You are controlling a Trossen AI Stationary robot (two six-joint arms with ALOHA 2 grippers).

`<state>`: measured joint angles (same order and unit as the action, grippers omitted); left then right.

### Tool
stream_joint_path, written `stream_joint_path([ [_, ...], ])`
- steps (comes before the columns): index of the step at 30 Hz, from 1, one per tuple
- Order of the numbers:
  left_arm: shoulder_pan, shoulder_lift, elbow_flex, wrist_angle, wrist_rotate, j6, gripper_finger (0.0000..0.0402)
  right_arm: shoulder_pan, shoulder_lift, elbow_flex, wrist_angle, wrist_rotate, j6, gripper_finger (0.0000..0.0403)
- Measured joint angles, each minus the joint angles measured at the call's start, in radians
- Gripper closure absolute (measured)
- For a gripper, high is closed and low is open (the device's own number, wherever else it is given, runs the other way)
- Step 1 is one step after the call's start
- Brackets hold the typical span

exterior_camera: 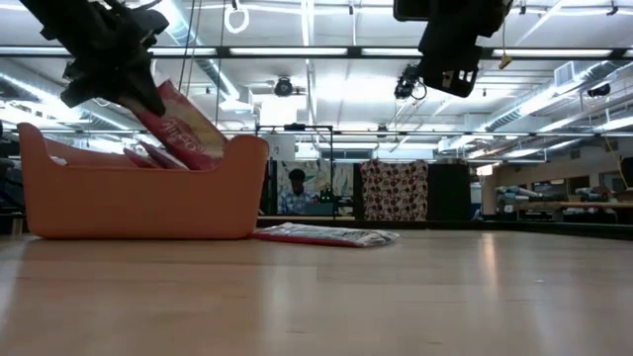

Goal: Sort popcorn bags into baskets
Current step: Put the red popcorn bag into the orange bin

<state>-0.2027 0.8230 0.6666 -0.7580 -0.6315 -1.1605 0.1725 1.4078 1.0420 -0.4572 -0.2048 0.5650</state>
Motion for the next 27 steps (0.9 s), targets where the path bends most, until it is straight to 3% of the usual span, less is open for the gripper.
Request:
stream_joint_path([
  [5, 0.004, -0.002, 0.023, 0.0, -0.009, 0.118, 0.0296, 0.001, 0.019, 0.0, -0.003, 0.028, -0.021, 0.0289],
  [12, 0.003, -0.001, 0.027, -0.058, -0.017, 0.145, 0.0242, 0.001, 0.085, 0.0, 0.003, 0.02, -0.02, 0.0289],
  [22, -0.089, -0.008, 0.074, 0.097, -0.117, 0.439, 0.0232, 0.001, 0.193, 0.0, 0.104, 0.17, -0.173, 0.0289],
  [27, -0.171, -0.006, 0.074, 0.248, -0.061, 0.618, 0.0232, 0.001, 0.227, 0.001, 0.144, 0.322, -0.275, 0.0289],
])
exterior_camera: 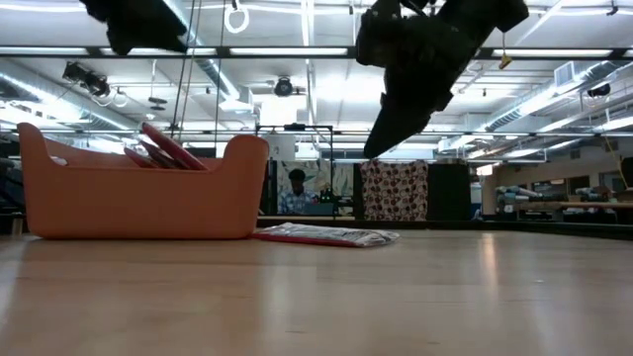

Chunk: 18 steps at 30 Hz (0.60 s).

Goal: Sort popcorn bags into baskets
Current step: Put the red popcorn bag into the orange bin

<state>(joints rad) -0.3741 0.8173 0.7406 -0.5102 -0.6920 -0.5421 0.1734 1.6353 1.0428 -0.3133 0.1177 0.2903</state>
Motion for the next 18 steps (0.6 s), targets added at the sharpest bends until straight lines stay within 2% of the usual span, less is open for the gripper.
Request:
stream_joint_path([
  [5, -0.073, 0.0, 0.0, 0.096, 0.113, 0.082, 0.0232, 0.0, 0.026, 0.0, 0.0, 0.12, -0.118, 0.0289],
  [9, -0.111, 0.0, 0.0, 0.136, 0.139, 0.075, 0.0232, 0.0, 0.082, 0.0, 0.053, 0.175, -0.18, 0.0287],
  [13, -0.135, 0.001, 0.0, 0.172, 0.14, 0.041, 0.0232, -0.008, 0.15, 0.0, 0.118, 0.177, -0.211, 0.0273],
  [18, -0.158, 0.001, 0.0, 0.179, 0.14, 0.009, 0.0232, -0.055, 0.207, 0.0, 0.121, 0.178, -0.198, 0.0232],
])
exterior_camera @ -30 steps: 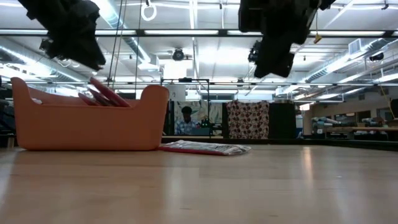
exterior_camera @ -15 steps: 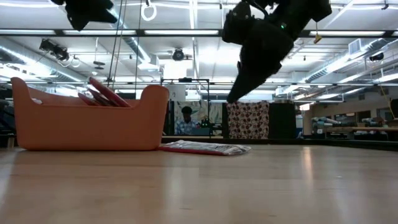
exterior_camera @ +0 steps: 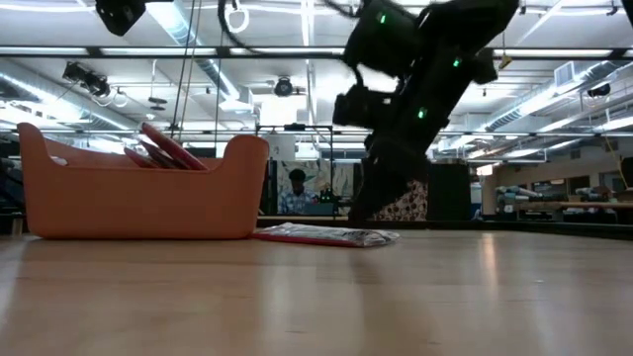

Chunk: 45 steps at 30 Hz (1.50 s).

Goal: Sort popcorn bags into baskets
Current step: Put the red popcorn bag into the orange bin

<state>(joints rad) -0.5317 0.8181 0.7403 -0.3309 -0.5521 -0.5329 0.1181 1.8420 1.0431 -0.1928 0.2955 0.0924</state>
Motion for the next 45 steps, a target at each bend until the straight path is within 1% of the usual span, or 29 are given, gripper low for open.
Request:
stream_joint_path([
  [4, -0.012, 0.0, 0.0, 0.003, 0.0, -0.005, 0.0232, -0.042, 0.006, 0.0, -0.026, 0.007, 0.015, 0.0191],
  [7, -0.019, 0.0, 0.0, -0.002, 0.0, -0.006, 0.0232, -0.067, -0.024, -0.001, -0.063, -0.011, 0.071, 0.0167],
  [12, -0.024, 0.0, 0.0, -0.002, 0.0, -0.006, 0.0232, -0.108, -0.043, -0.002, -0.123, -0.07, 0.152, 0.0154],
  [17, -0.024, 0.0, 0.0, -0.002, 0.0, -0.006, 0.0232, -0.132, -0.036, -0.035, -0.119, -0.093, 0.21, 0.0155],
  [20, -0.024, 0.0, 0.0, -0.002, 0.0, -0.007, 0.0232, -0.13, -0.036, -0.071, -0.065, -0.109, 0.231, 0.0156],
  [23, -0.024, 0.0, 0.0, -0.002, 0.0, -0.007, 0.0232, -0.13, -0.042, -0.1, -0.058, -0.109, 0.262, 0.0161],
  [25, -0.024, 0.0, 0.0, -0.002, 0.0, -0.007, 0.0232, -0.132, -0.044, -0.116, -0.07, -0.107, 0.278, 0.0169],
  [32, -0.024, 0.0, 0.0, -0.002, 0.0, -0.007, 0.0232, -0.134, -0.057, -0.124, -0.22, -0.107, 0.268, 0.0201],
  [37, -0.024, 0.0, -0.001, -0.002, 0.0, -0.007, 0.0232, -0.135, -0.071, -0.13, -0.216, -0.132, 0.208, 0.0208],
  [41, -0.024, 0.0, -0.001, -0.003, 0.0, -0.009, 0.0232, -0.135, -0.071, -0.13, -0.21, -0.134, 0.2, 0.0219],
  [43, -0.024, 0.0, -0.001, -0.003, 0.0, -0.015, 0.0232, -0.135, -0.071, -0.128, -0.232, -0.137, 0.199, 0.0228],
  [45, -0.024, 0.0, -0.001, -0.004, 0.0, -0.027, 0.0232, -0.135, -0.083, -0.127, -0.294, -0.152, 0.194, 0.0237],
])
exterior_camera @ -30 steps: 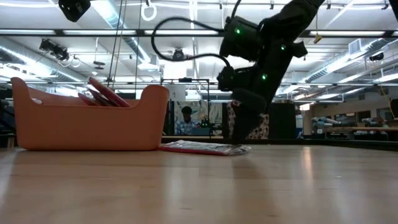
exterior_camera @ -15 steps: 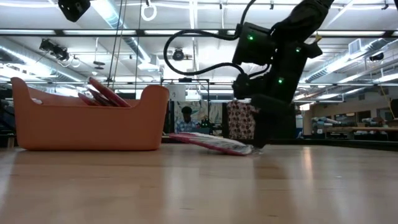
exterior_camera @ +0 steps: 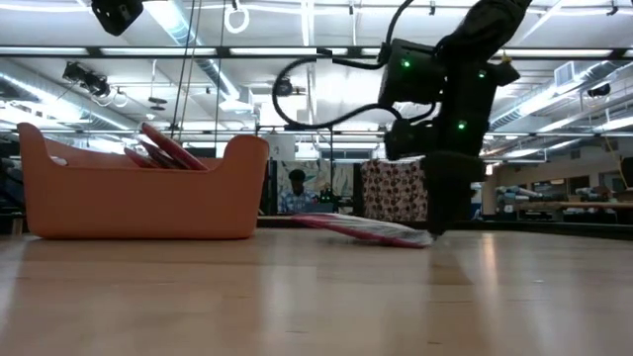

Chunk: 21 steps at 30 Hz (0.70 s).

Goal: Sort popcorn bags into baskets
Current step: Put the red popcorn bag into the orange bin

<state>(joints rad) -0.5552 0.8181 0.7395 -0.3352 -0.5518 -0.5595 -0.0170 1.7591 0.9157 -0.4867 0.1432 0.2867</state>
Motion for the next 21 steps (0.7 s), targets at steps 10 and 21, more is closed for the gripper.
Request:
stream_joint_path([
  [10, 0.0, 0.0, 0.0, 0.001, 0.0, 0.001, 0.0232, 0.0, -0.223, -0.007, -0.198, 0.014, -0.011, 0.0245],
  [21, 0.0, 0.0, 0.0, 0.002, -0.001, 0.0, 0.0232, 0.01, -0.258, -0.009, -0.159, 0.05, -0.062, 0.0229],
])
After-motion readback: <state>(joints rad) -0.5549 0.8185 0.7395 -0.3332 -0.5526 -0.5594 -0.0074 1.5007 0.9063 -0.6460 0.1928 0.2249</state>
